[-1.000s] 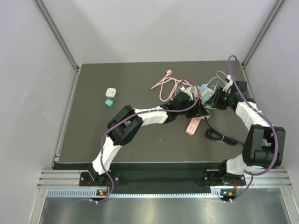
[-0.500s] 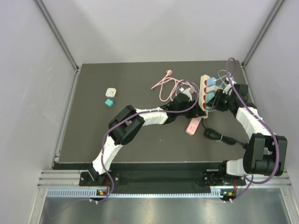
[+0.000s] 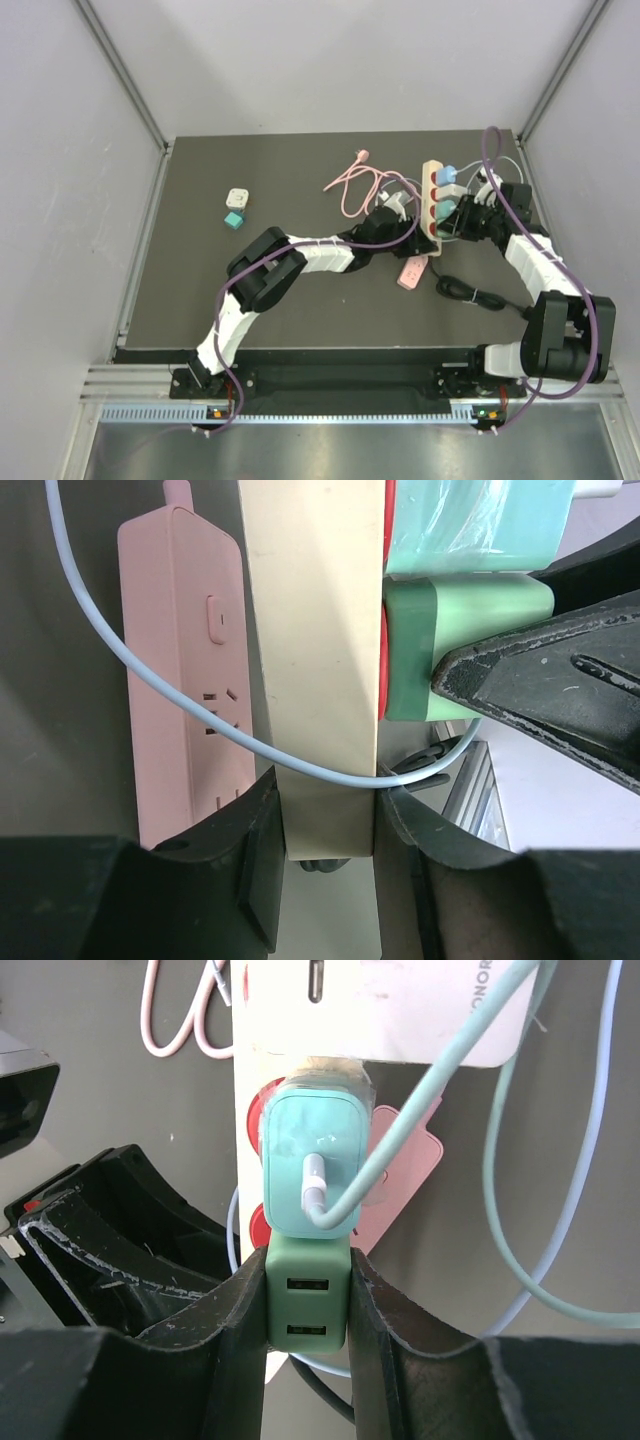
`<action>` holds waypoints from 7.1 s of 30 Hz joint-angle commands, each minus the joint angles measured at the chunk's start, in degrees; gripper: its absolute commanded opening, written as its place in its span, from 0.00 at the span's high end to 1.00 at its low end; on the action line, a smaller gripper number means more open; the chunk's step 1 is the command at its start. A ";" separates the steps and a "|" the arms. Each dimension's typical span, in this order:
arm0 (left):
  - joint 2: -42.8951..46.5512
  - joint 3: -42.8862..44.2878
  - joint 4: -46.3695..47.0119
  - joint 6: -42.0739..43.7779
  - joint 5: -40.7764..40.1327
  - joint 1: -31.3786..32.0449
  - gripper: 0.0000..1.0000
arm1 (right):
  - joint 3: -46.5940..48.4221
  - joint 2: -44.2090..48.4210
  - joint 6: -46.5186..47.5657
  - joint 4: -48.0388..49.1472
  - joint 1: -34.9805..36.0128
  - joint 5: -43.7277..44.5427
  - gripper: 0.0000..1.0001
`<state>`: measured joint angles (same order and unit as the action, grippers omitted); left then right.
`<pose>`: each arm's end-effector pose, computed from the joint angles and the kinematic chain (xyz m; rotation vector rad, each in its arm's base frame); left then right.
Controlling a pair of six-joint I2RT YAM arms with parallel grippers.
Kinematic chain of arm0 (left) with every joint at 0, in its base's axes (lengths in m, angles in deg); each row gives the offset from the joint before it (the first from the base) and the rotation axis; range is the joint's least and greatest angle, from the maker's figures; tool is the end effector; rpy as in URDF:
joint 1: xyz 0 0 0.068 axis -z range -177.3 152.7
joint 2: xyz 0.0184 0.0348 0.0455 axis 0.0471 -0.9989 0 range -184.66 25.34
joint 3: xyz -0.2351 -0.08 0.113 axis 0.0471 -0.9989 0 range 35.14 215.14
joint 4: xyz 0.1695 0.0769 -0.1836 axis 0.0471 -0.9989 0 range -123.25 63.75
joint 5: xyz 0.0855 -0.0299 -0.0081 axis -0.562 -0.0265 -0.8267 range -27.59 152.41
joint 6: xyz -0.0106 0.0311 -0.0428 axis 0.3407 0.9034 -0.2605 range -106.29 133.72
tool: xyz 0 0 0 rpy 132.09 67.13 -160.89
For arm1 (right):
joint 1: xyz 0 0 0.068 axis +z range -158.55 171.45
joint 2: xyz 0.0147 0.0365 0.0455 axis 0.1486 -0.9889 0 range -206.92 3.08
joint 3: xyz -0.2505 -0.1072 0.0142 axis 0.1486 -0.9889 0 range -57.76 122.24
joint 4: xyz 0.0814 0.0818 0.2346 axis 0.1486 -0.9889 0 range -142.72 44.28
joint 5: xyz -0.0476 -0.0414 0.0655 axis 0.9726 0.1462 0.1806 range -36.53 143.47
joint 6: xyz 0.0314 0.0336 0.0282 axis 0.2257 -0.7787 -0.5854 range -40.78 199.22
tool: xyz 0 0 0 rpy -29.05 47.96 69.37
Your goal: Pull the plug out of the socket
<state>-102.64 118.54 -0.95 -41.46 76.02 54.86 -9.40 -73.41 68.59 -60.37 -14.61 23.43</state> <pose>0.3011 -0.4013 0.1566 0.1277 2.1948 -1.4070 0.2799 -0.0118 0.2364 0.0660 2.2775 0.6462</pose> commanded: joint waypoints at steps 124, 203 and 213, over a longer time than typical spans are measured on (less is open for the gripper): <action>6.87 -10.26 10.91 -7.66 11.35 -6.54 1.00 | 10.09 8.20 18.72 -11.98 -3.43 -24.36 1.00; 115.33 -39.80 -61.77 25.03 -45.42 -14.54 0.01 | 84.98 -73.81 -29.18 5.68 59.15 18.28 0.38; 114.45 -43.75 -54.94 24.15 -37.52 -14.55 0.01 | 77.34 -61.52 -8.03 4.55 52.31 -1.83 0.00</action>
<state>12.44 76.05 -61.21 -16.85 34.16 40.33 70.33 -144.93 49.77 -56.94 40.82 32.39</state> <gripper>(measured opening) 0.990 0.994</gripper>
